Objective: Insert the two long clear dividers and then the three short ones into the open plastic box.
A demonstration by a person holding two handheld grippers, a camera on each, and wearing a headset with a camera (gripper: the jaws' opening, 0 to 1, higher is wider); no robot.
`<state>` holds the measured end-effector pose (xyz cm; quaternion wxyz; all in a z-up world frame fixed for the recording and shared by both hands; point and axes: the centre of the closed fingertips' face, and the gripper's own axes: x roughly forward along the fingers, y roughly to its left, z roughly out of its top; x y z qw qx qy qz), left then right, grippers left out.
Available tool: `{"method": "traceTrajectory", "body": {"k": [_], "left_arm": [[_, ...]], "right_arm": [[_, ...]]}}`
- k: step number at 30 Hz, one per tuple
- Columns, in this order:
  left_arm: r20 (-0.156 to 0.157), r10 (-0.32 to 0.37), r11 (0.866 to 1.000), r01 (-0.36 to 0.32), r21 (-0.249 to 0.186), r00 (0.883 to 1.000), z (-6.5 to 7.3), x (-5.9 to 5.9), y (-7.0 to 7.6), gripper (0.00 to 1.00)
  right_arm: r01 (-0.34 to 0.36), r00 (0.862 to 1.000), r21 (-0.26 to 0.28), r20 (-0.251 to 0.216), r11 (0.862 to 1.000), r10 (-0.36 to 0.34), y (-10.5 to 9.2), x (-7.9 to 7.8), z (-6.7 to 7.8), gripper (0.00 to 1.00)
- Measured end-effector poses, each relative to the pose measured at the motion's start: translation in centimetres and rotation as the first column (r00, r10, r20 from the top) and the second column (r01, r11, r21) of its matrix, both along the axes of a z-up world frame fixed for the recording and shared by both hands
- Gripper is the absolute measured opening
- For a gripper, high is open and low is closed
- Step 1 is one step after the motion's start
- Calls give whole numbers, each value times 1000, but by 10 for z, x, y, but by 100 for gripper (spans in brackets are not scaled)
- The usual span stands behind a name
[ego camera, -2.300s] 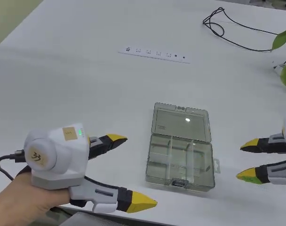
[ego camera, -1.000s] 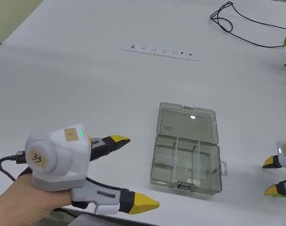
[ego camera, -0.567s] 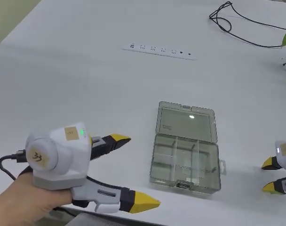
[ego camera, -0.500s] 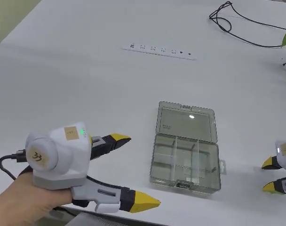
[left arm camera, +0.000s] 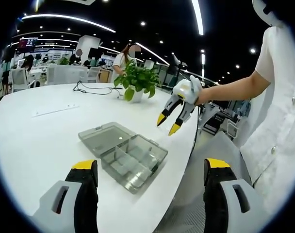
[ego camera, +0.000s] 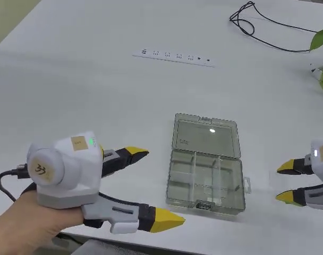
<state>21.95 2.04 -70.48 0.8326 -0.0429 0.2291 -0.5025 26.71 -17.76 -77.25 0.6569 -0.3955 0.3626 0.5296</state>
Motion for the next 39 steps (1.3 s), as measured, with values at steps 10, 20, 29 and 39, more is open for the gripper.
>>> {"method": "traceTrajectory", "body": {"k": [10, 20, 29, 39], "left_arm": [[-41, 39, 997, -42, -68, 998, 15, 5, -12, 83], [-148, 68, 985, -90, -148, 987, 23, 7, -26, 71], [-271, 50, 969, -113, -221, 961, 26, 2, -45, 51], [-401, 27, 944, -155, -292, 916, 25, 0, -61, 30]], "right_arm": [[-56, 995, 84, 84, 995, 49, 61, -18, 46, 33], [-116, 983, 91, 155, 989, 101, 101, -33, 71, 33], [-146, 976, 93, 177, 985, 128, 124, -45, 82, 33], [-184, 965, 75, 202, 980, 166, 141, -52, 93, 33]]}}
